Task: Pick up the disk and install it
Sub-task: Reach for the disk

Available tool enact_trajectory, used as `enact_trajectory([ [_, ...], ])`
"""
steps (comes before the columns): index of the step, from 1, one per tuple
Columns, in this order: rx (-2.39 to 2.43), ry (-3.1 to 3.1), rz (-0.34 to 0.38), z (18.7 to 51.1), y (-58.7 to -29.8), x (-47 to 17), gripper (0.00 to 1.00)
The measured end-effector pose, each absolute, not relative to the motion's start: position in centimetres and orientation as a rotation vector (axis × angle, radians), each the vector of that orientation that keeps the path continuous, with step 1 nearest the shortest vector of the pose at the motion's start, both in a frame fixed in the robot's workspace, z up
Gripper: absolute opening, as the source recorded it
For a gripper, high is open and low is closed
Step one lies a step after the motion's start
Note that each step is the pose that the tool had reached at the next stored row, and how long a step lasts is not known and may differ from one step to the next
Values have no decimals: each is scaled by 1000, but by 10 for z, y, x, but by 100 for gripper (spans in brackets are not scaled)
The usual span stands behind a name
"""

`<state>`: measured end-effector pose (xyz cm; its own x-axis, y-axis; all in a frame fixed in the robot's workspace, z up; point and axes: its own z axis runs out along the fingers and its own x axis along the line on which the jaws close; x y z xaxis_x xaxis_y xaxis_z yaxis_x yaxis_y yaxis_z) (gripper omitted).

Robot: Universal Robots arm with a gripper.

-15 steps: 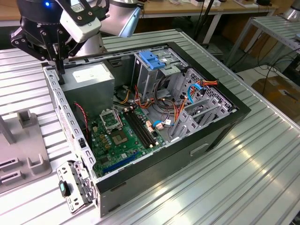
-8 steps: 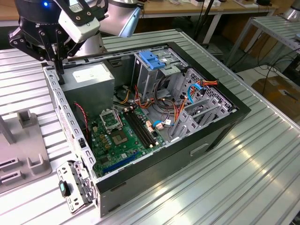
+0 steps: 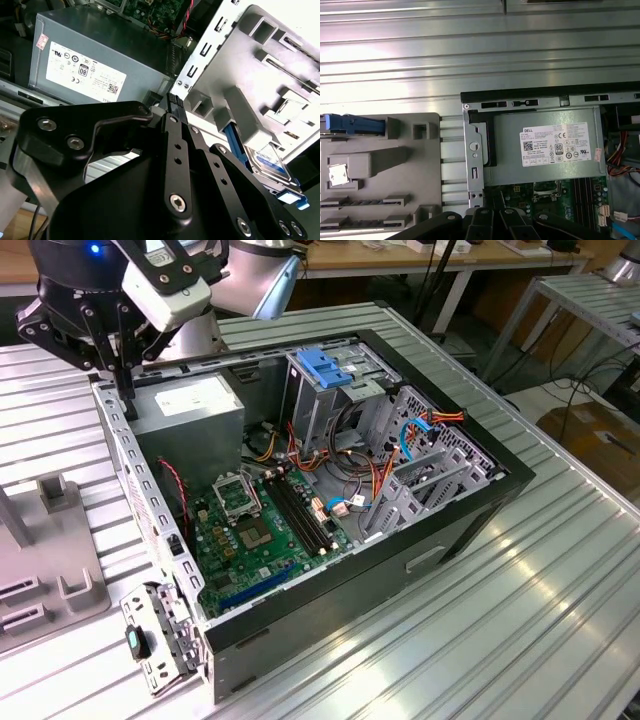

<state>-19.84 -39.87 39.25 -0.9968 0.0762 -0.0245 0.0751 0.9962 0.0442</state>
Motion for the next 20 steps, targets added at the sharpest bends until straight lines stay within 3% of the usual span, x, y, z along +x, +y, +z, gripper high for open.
enact_trajectory([
  [20,118,3112,67,392,-399,-214,11],
])
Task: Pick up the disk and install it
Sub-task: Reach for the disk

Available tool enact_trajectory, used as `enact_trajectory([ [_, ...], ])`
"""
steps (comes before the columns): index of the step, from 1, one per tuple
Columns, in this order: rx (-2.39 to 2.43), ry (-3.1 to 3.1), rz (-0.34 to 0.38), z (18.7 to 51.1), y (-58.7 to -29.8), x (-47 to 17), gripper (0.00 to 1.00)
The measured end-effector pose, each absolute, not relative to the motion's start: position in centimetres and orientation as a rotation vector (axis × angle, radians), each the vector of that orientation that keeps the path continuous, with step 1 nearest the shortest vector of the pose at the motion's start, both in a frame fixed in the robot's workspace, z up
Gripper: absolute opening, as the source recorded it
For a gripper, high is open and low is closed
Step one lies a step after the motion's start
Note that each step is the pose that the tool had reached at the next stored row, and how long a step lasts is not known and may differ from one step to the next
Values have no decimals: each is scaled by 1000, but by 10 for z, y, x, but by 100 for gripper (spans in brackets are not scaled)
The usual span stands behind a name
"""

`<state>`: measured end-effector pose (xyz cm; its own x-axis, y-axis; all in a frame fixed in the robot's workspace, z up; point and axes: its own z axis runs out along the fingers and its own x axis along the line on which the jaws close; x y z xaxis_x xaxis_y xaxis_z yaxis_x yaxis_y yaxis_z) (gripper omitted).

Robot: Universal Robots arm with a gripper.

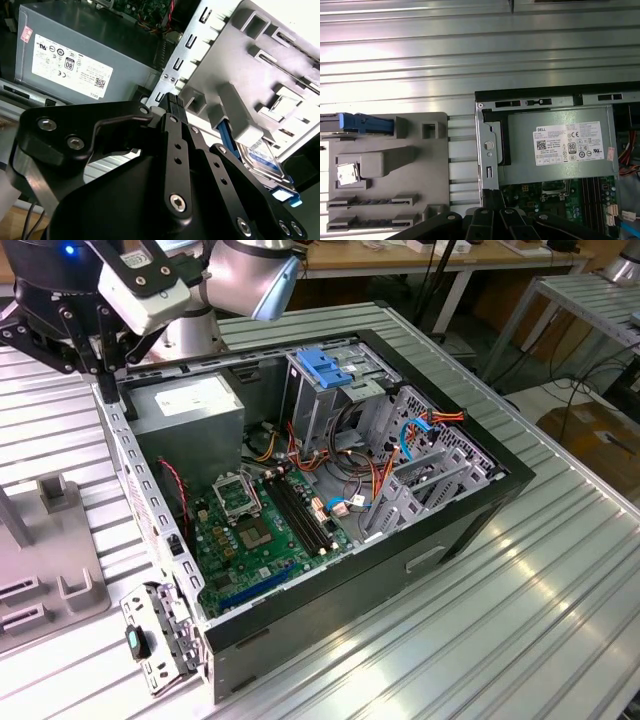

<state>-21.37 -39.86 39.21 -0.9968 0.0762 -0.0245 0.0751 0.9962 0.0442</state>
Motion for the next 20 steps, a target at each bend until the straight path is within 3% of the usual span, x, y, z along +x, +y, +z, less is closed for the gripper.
enact_trajectory([
  [20,118,3112,67,392,-399,-229,11],
])
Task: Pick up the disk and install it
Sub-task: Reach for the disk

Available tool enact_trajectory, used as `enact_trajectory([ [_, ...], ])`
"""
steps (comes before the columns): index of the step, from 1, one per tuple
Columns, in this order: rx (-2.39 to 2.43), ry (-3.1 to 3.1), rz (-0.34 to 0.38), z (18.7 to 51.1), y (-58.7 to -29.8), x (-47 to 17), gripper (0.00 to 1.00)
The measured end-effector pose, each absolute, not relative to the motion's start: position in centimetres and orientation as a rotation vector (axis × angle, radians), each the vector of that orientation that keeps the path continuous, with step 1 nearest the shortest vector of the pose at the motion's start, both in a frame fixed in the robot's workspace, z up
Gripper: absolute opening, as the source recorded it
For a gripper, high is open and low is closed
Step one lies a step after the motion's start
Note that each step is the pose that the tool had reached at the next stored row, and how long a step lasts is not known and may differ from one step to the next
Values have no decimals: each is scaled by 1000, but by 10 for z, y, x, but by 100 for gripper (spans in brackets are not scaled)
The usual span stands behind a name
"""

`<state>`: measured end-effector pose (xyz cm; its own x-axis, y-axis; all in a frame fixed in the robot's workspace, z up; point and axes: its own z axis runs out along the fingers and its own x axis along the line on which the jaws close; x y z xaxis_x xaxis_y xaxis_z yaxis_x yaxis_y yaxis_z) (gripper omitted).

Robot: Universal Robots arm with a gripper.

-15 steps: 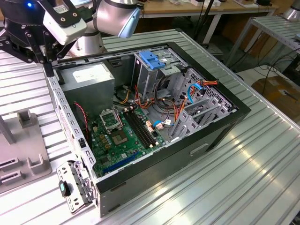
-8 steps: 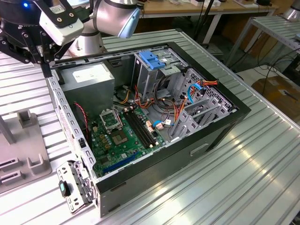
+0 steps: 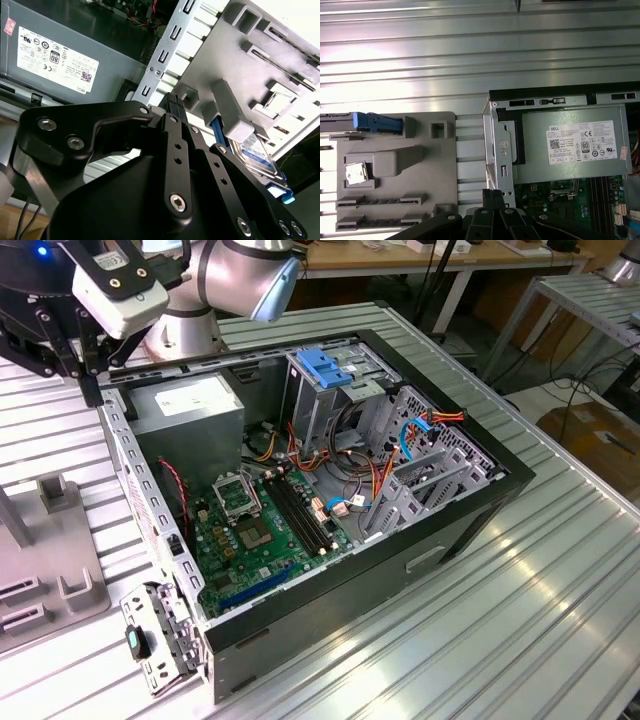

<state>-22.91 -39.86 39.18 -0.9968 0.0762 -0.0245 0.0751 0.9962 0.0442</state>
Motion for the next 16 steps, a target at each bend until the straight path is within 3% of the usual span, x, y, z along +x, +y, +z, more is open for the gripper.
enact_trajectory([
  [16,118,3112,67,392,-399,-244,11],
])
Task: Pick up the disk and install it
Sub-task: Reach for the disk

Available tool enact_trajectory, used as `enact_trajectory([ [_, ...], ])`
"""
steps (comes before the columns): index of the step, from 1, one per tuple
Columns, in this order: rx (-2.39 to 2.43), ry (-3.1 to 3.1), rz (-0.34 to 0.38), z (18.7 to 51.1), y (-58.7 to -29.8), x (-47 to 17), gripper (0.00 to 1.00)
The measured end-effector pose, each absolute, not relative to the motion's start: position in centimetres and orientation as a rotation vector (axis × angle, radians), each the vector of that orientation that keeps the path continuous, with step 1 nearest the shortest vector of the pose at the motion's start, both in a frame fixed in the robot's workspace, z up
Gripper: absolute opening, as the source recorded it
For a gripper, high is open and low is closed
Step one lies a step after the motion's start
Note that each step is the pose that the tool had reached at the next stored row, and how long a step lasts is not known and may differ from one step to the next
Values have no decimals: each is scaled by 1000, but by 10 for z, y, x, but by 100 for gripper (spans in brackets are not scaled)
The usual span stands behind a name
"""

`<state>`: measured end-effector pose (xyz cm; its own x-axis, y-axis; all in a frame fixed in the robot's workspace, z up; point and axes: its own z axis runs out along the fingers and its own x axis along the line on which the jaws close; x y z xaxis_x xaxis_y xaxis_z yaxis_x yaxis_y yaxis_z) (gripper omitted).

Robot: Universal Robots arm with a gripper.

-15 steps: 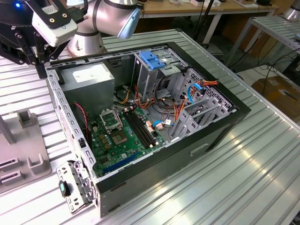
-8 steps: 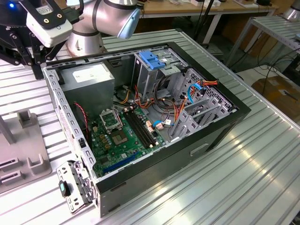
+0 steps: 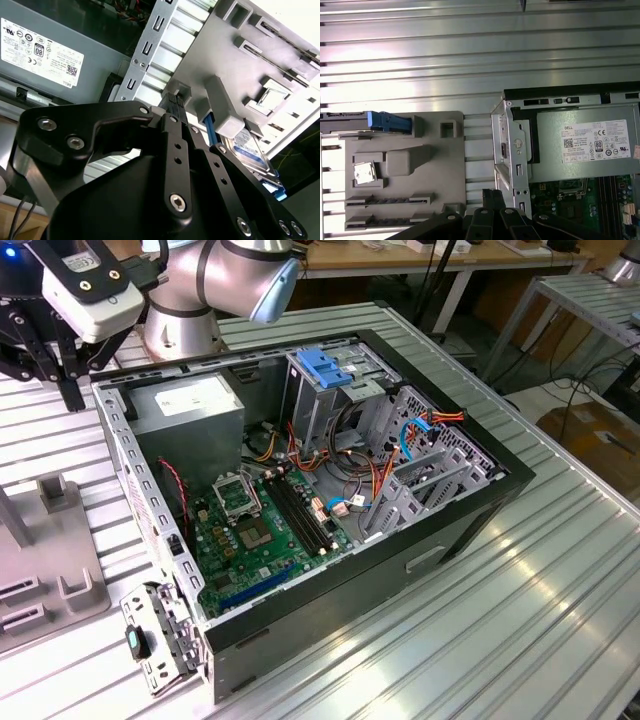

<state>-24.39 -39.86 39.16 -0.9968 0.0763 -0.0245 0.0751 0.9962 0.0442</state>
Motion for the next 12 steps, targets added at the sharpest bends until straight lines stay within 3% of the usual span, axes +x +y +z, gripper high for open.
enact_trajectory([
  [12,118,3112,67,391,-399,-258,11],
])
